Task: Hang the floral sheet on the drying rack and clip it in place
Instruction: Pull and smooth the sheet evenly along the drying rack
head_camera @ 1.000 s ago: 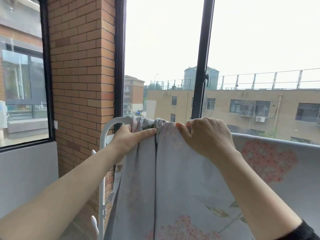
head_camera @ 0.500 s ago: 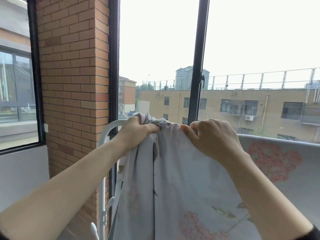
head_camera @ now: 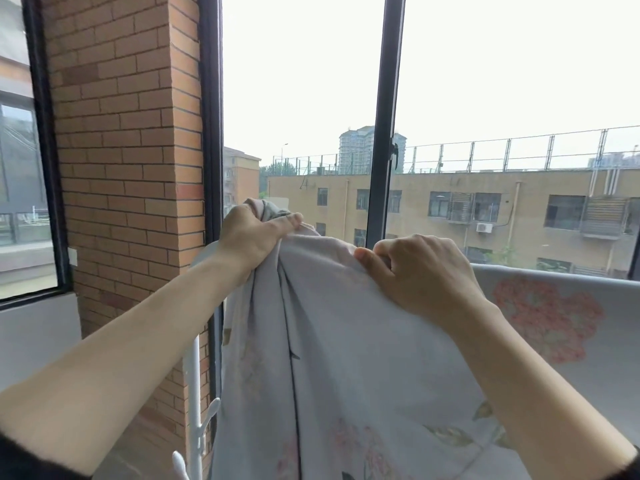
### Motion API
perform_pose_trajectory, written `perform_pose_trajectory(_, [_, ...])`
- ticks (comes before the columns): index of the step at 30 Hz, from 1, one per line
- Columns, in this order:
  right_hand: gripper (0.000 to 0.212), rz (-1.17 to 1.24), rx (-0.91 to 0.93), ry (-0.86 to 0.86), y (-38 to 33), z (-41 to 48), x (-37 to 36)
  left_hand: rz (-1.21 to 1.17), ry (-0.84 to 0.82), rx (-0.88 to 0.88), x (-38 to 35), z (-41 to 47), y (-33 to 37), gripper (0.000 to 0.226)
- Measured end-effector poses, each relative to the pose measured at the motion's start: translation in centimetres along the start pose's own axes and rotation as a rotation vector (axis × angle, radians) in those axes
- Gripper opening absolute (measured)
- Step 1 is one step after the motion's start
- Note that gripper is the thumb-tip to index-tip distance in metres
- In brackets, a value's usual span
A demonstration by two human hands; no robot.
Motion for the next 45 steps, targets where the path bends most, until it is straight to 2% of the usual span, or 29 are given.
perform_pose_trajectory(3, [0.054, -0.008, 0.003, 0.0, 0.0, -0.1, 0.1, 0.221, 0.119, -0.125, 1.3, 0.3, 0.1, 0.032])
perform_pose_trajectory(13, [0.055, -0.014, 0.003, -0.033, 0.0, -0.1, 0.1, 0.493, 0.131, -0.326, 2.7, 0.0, -0.3, 0.044])
perform_pose_trajectory(19, [0.055, -0.012, -0.018, -0.094, -0.7, 1.0, -0.4, 0.457, 0.14, -0.287, 3.6, 0.7, -1.1, 0.052])
perform_pose_trajectory(23, [0.037, 0.03, 0.06, -0.118, -4.8, 3.3, -0.7, 0.453, 0.131, -0.256, 3.4, 0.7, -1.2, 0.051])
perform_pose_trajectory(26, [0.032, 0.066, 0.081, -0.165, -7.6, 4.4, -2.5, 0.454, 0.137, -0.257, 3.3, 0.4, -1.1, 0.04])
perform_pose_trajectory(28, [0.035, 0.02, 0.094, -0.131, -8.4, 4.2, -3.7, 0.451, 0.146, -0.265, 3.3, 0.4, -1.2, 0.035])
perform_pose_trajectory(31, [0.037, -0.047, 0.121, -0.019, -8.6, 3.5, -3.9, 0.432, 0.132, -0.261, 3.7, 0.2, -1.1, 0.049])
perform_pose_trajectory(34, [0.036, -0.036, 0.132, -0.014, -8.6, 3.3, -3.5, 0.395, 0.079, -0.247, 4.2, 0.2, -1.2, 0.052])
perform_pose_trajectory(37, [0.036, -0.031, 0.134, -0.002, -8.6, 3.1, -3.5, 0.367, 0.104, -0.257, 5.7, 0.4, -1.3, 0.059])
perform_pose_trajectory(41, [0.037, -0.032, 0.117, 0.002, -8.0, 3.1, -3.7, 0.356, 0.059, -0.14, 6.8, 2.4, -3.0, 0.047])
perform_pose_trajectory(45, [0.038, -0.028, 0.113, -0.001, -7.7, 3.2, -3.9, 0.332, 0.054, -0.168, 6.1, 2.8, -3.7, 0.041])
Point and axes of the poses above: each hand's wrist, its own z-axis towards the middle knuckle, its own x-axis out of the back of the hand, y = z × x, the point moved 7 cm from there along z, towards the middle knuckle
